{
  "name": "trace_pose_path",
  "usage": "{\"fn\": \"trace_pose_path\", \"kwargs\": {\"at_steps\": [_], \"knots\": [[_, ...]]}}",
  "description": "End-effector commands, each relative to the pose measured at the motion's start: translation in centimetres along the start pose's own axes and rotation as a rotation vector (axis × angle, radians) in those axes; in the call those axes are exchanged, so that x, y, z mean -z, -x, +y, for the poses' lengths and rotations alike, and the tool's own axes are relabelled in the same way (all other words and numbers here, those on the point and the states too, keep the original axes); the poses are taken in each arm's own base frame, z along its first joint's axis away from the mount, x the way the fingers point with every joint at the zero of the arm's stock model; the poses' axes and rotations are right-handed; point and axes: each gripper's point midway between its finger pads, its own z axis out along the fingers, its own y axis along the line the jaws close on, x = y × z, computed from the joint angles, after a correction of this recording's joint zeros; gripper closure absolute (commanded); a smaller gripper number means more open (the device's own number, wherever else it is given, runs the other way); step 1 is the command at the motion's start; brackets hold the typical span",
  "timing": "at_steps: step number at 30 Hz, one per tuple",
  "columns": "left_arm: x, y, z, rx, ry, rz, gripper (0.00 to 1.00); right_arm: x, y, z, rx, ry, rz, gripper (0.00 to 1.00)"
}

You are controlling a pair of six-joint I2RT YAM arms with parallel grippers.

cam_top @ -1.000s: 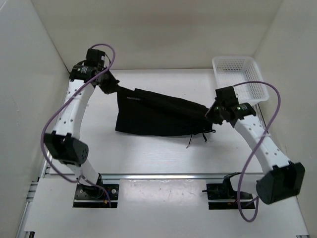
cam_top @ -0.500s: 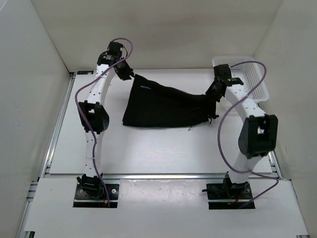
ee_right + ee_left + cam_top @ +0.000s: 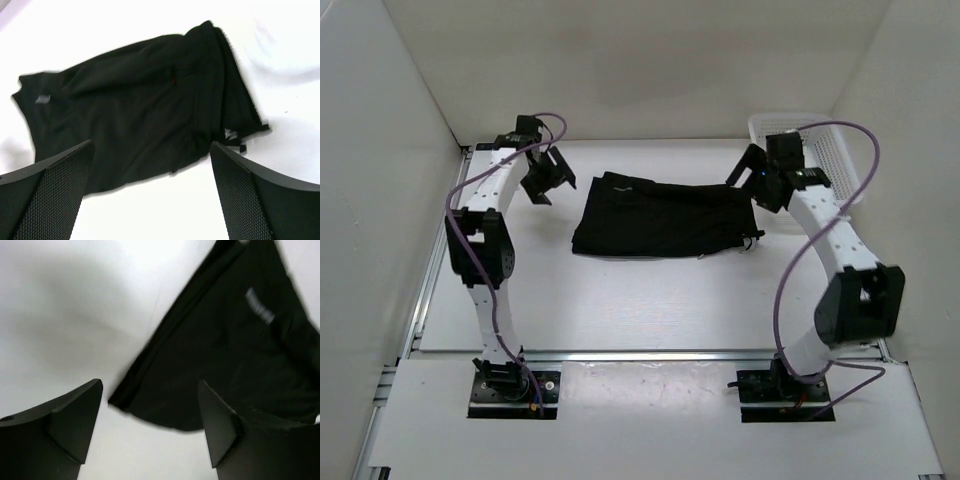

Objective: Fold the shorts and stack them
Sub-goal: Fold the shorts

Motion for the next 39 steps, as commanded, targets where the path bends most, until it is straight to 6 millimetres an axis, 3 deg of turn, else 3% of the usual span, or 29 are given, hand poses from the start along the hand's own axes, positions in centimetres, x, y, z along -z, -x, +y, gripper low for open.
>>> {"fn": "trace_pose_path", "kwargs": {"at_steps": [1, 3, 4, 7, 10, 16, 18, 19, 20, 21, 24, 25, 30, 35, 39], "knots": [[3.0, -3.7, 0.4, -0.083, -0.015, 0.015, 0.10, 2.2, -1.9, -0.8, 0.018, 0.039, 0.007, 0.00], [2.6, -6.4, 0.5, -0.108, -0.014, 0.056, 0.07, 3.1, -3.1, -1.6, 0.018, 0.044, 0.017, 0.00], [1.3, -8.4, 1.8, -0.111, 0.019, 0.108, 0.03, 2.9, -5.0, -2.7, 0.020, 0.024, 0.061, 0.00], [-0.2, -11.1, 3.0, -0.125, 0.051, 0.165, 0.02, 4.0, -6.6, -3.8, 0.020, 0.023, 0.078, 0.00], [-1.6, -12.4, 4.4, -0.123, 0.102, 0.186, 0.02, 4.7, -8.4, -5.3, 0.020, 0.002, 0.106, 0.00], [-4.2, -12.2, 4.7, -0.103, 0.128, 0.186, 0.11, 5.5, -9.9, -6.0, 0.021, 0.023, 0.136, 0.00], [-4.9, -12.2, 4.8, -0.102, 0.136, 0.196, 0.33, 5.0, -10.8, -6.0, -0.021, 0.039, 0.173, 0.00], [-5.2, -12.4, 5.0, -0.101, 0.144, 0.206, 0.53, 4.7, -11.1, -5.9, -0.044, 0.050, 0.189, 0.00], [-5.2, -12.4, 5.0, -0.101, 0.144, 0.206, 0.83, 4.3, -11.5, -5.7, -0.077, 0.088, 0.208, 0.00], [-4.9, -11.9, 5.2, -0.095, 0.146, 0.189, 0.90, 3.9, -11.8, -5.5, -0.128, 0.102, 0.223, 0.00], [-3.3, -10.8, 7.8, -0.038, 0.185, 0.146, 0.90, 2.1, -12.4, -5.5, -0.191, 0.127, 0.231, 0.00], [-2.1, -10.0, 7.9, -0.030, 0.180, 0.112, 0.90, 1.4, -12.7, -4.9, -0.219, 0.146, 0.258, 0.00], [-0.5, -9.0, 8.3, -0.033, 0.163, 0.076, 0.90, -1.8, -12.9, -4.0, -0.281, 0.183, 0.280, 0.04], [-0.8, -9.0, 8.6, -0.042, 0.163, 0.088, 0.90, -5.1, -12.5, -2.7, -0.325, 0.202, 0.276, 0.04], [-1.0, -8.7, 8.8, -0.033, 0.166, 0.087, 0.90, -7.8, -13.8, -0.8, -0.319, 0.196, 0.329, 0.04]]}}
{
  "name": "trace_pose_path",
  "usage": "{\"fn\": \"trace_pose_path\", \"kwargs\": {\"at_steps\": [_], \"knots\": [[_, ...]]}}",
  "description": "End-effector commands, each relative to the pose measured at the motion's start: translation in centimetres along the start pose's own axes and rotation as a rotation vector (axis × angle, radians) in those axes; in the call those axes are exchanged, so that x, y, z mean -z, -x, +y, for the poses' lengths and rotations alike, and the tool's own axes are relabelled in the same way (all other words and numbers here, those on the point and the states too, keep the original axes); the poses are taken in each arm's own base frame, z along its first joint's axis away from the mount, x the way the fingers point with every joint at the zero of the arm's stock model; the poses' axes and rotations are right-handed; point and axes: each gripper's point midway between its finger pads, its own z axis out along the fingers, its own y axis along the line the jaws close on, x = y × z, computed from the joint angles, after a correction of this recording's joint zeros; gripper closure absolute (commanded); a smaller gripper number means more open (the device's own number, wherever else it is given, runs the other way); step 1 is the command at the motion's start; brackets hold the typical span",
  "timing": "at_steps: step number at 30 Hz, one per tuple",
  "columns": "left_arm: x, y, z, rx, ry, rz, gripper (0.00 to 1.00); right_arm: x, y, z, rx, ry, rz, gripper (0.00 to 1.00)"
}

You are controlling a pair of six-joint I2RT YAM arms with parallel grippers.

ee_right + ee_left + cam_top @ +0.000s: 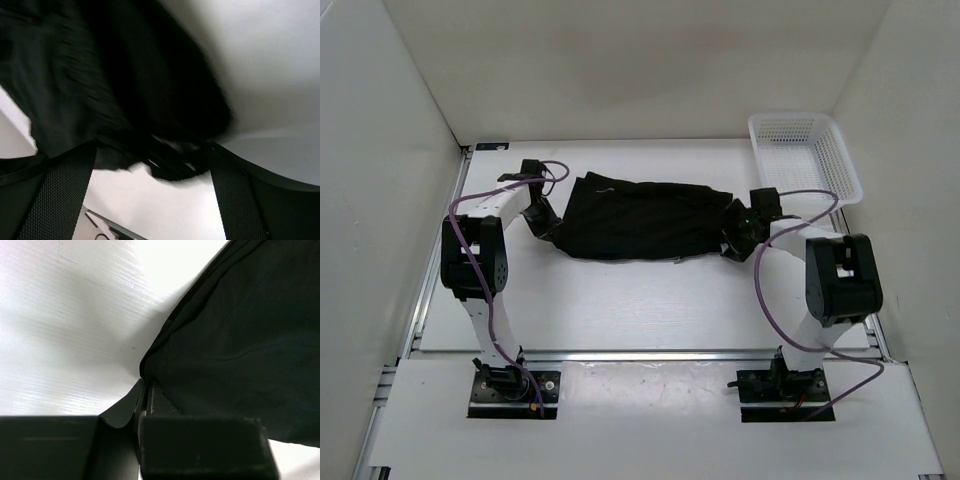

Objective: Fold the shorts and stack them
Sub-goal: Fold the shorts

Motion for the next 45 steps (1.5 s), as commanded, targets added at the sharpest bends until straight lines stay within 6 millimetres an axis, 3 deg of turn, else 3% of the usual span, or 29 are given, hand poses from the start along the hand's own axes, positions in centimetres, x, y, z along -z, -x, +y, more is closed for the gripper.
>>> {"fn": "trace_pose_path", "kwargs": {"at_steps": [1, 3, 6, 7, 9, 12, 19, 20, 22, 23, 24, 26, 27, 29, 30, 31, 32, 33, 34, 35, 36, 37, 40, 45], "knots": [[1.4, 1.3, -0.4, -0.010, -0.026, -0.057, 0.90, -1.7, 1.3, 4.3, 0.007, 0.085, -0.036, 0.06], [1.5, 1.2, -0.5, -0.019, -0.033, -0.052, 0.90, -3.0, 1.3, 4.0, -0.012, 0.064, -0.039, 0.11], [1.5, 1.2, -0.5, -0.011, -0.048, -0.043, 0.90, -3.7, 1.8, 4.1, -0.012, 0.033, -0.083, 0.53], [1.9, 1.5, -0.4, -0.002, -0.061, -0.048, 0.90, -3.6, 1.9, 4.5, 0.004, 0.029, -0.091, 0.80], [2.9, 1.6, -0.4, -0.002, -0.085, -0.053, 0.90, -3.1, 2.1, 4.7, 0.033, 0.017, -0.095, 0.98], [4.3, 2.6, 0.2, 0.012, -0.106, -0.088, 0.90, -1.3, 2.0, 5.4, 0.080, 0.020, -0.116, 1.00], [10.6, 3.4, 0.4, 0.018, -0.197, -0.189, 0.90, 5.0, 2.5, 7.3, 0.193, 0.060, -0.207, 1.00], [10.6, 2.8, 0.7, 0.019, -0.191, -0.179, 0.90, 5.9, 2.2, 7.9, 0.221, 0.078, -0.215, 1.00], [11.3, 1.8, 1.1, 0.011, -0.188, -0.193, 0.90, 6.7, 0.3, 7.2, 0.268, 0.064, -0.197, 1.00], [11.2, 0.9, 1.0, 0.011, -0.188, -0.181, 0.90, 6.8, -0.2, 6.9, 0.276, 0.060, -0.198, 1.00], [10.0, -0.8, 1.7, 0.020, -0.159, -0.142, 0.90, 6.3, -1.6, 4.4, 0.276, 0.002, -0.177, 1.00], [9.5, -2.5, 2.9, 0.038, -0.121, -0.135, 0.90, 6.7, -3.7, 2.9, 0.291, -0.011, -0.161, 1.00], [7.9, -4.9, 4.2, 0.066, -0.085, -0.074, 0.90, 6.7, -4.7, 1.4, 0.286, -0.040, -0.144, 1.00], [7.4, -6.7, 5.2, 0.085, -0.068, -0.062, 0.90, 6.8, -7.2, -2.1, 0.266, -0.088, -0.116, 1.00], [6.3, -8.3, 6.1, 0.098, -0.046, -0.029, 0.90, 6.9, -8.1, -3.1, 0.261, -0.098, -0.103, 0.97], [6.1, -8.9, 6.5, 0.099, -0.040, -0.020, 0.90, 7.4, -9.2, -5.0, 0.254, -0.124, -0.091, 0.88], [6.3, -9.5, 6.4, 0.098, -0.060, -0.008, 0.82, 7.7, -9.5, -5.7, 0.254, -0.130, -0.088, 0.73], [6.3, -9.9, 5.9, 0.086, -0.076, 0.003, 0.56, 8.0, -9.8, -6.1, 0.244, -0.131, -0.088, 0.57], [6.6, -9.9, 5.7, 0.085, -0.092, -0.001, 0.40, 9.0, -9.8, -6.3, 0.246, -0.129, -0.105, 0.26], [7.2, -9.3, 5.3, 0.083, -0.107, -0.023, 0.27, 9.4, -9.7, -6.3, 0.246, -0.126, -0.118, 0.16], [7.5, -9.2, 5.2, 0.082, -0.109, -0.026, 0.15, 10.0, -9.6, -6.0, 0.257, -0.108, -0.128, 0.11], [8.2, -8.3, 4.6, 0.080, -0.126, -0.051, 0.10, 10.4, -8.8, -6.2, 0.245, -0.119, -0.156, 0.06], [9.4, -6.7, 4.3, 0.071, -0.116, -0.097, 0.10, 10.9, -7.5, -5.6, 0.218, -0.091, -0.153, 0.01], [9.3, -6.3, 4.1, 0.063, -0.103, -0.079, 0.11, 10.6, -5.2, -6.0, 0.196, -0.101, -0.124, 0.01]]}}
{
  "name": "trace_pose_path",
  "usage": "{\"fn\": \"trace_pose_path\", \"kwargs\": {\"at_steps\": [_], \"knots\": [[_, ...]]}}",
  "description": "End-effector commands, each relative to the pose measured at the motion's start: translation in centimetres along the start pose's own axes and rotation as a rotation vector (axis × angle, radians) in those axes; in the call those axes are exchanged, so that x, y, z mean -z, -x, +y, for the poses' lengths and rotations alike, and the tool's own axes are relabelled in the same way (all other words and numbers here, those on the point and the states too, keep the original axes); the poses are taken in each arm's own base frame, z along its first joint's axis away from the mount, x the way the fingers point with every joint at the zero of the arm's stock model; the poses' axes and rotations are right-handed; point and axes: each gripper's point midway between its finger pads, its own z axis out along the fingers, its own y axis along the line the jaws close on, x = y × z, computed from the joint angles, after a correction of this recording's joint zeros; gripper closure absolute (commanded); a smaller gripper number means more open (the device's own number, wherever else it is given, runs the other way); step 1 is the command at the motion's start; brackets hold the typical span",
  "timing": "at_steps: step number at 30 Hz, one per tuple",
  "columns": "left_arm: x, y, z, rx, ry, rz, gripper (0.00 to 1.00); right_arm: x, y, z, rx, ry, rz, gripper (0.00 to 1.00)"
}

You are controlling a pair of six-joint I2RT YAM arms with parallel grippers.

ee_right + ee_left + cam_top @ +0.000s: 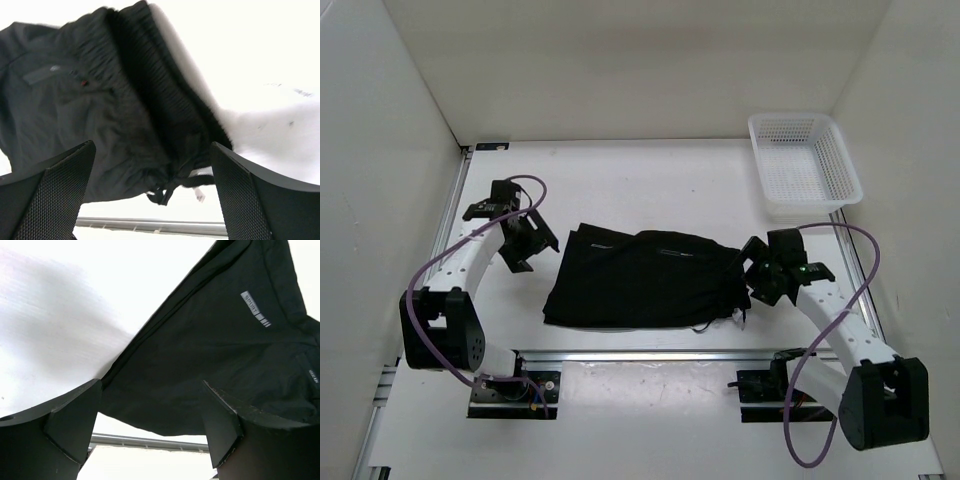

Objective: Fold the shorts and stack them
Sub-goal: Fold the shorts

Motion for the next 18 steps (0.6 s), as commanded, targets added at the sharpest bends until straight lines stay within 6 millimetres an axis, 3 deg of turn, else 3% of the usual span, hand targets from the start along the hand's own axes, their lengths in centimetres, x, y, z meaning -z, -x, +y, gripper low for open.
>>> {"fn": "trace_pose_path", "kwargs": {"at_steps": [1, 6, 7, 10, 13, 18], "knots": [[0.7, 0.3, -0.1, -0.014, 0.002, -0.016, 0.11, 0.3, 1.5, 0.1, 0.022, 0.017, 0.011, 0.01], [0.7, 0.4, 0.1, -0.023, 0.011, -0.023, 0.13, 0.1, 1.5, -1.4, 0.031, -0.001, 0.023, 0.01], [0.4, 0.5, 0.2, -0.022, 0.024, -0.020, 0.13, -0.1, 1.0, -0.7, 0.044, 0.040, 0.054, 0.01], [0.1, 0.4, 0.3, -0.021, 0.031, -0.011, 0.13, -1.5, -0.7, -1.3, 0.037, 0.027, 0.162, 0.01], [0.1, 0.4, 0.3, -0.021, 0.031, -0.011, 0.13, -2.2, -2.3, -3.2, 0.012, -0.040, 0.212, 0.01], [0.1, 0.5, 0.5, -0.030, 0.040, -0.017, 0.13, -2.9, -2.9, -2.7, -0.009, 0.022, 0.203, 0.05]]}}
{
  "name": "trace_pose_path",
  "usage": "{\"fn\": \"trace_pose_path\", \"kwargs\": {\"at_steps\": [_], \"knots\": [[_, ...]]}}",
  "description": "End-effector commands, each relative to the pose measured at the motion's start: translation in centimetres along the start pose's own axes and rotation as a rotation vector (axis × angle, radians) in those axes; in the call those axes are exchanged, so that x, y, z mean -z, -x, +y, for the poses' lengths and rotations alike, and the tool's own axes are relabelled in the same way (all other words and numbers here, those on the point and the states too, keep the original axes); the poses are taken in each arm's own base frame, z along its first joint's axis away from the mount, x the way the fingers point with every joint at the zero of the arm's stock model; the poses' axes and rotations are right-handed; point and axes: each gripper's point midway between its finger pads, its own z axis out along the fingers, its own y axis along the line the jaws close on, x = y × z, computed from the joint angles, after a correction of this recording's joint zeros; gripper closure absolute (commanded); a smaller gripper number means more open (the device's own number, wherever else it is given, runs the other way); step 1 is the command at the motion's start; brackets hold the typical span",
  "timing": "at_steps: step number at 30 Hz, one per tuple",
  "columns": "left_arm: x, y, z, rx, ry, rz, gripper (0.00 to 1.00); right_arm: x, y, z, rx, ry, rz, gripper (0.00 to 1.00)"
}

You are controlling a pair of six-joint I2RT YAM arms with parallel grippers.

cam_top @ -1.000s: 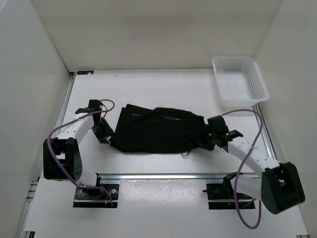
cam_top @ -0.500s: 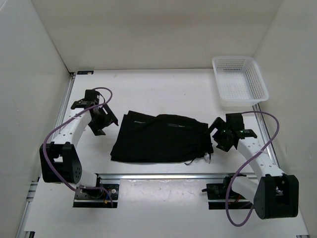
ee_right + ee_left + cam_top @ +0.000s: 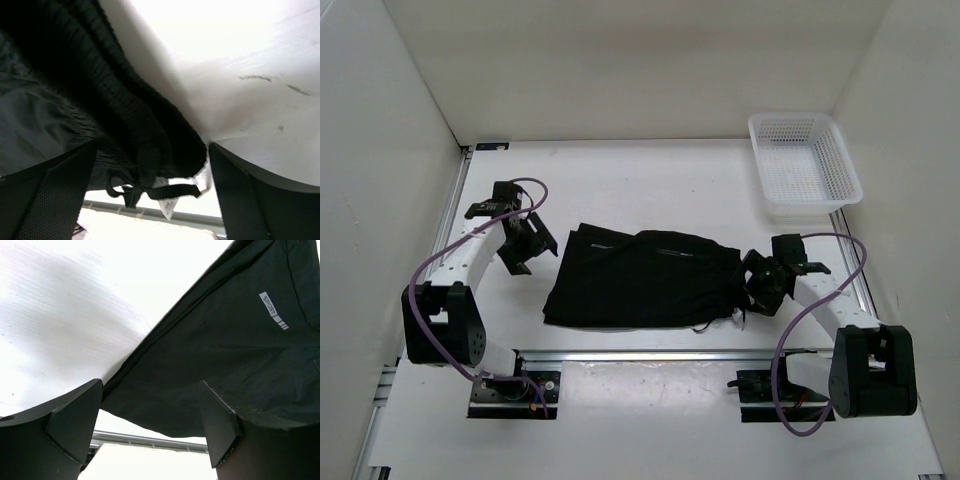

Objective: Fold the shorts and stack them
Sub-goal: Fold the shorts

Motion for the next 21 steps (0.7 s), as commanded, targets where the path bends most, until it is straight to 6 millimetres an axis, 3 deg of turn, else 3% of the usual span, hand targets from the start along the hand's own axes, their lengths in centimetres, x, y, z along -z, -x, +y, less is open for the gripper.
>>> {"fn": "trace_pose_path", "kwargs": {"at_steps": [1, 5, 6, 9, 10, 14, 19, 21], "knots": [[0.3, 0.7, 0.0, -0.019, 0.012, -0.030, 0.13, -0.9, -0.1, 0.9, 0.011, 0.070, 0.013, 0.07], [-0.5, 0.7, 0.1, -0.018, 0.026, -0.011, 0.13, -2.4, 0.2, 1.5, 0.006, 0.108, 0.031, 0.25], [-0.5, 0.7, 0.1, -0.018, 0.026, -0.011, 0.13, -2.5, 0.4, 2.0, 0.009, 0.124, 0.033, 0.36], [-1.2, 0.8, 0.2, -0.008, 0.041, -0.007, 0.14, -3.0, 0.5, 2.4, 0.012, 0.146, 0.045, 0.52], [-1.4, 0.7, 0.3, -0.008, 0.047, 0.000, 0.14, -3.0, 0.9, 2.7, 0.016, 0.154, 0.036, 0.66], [-1.6, 0.7, 0.4, -0.008, 0.047, 0.000, 0.14, -2.8, 2.2, 2.8, 0.018, 0.122, -0.008, 0.99], [-1.6, 0.7, 0.4, -0.008, 0.047, 0.000, 0.14, -1.3, 4.0, 3.6, 0.048, 0.111, -0.079, 1.00], [-1.6, 0.7, 0.4, -0.008, 0.047, 0.000, 0.15, -0.8, 4.2, 3.8, 0.066, 0.104, -0.072, 0.72]]}}
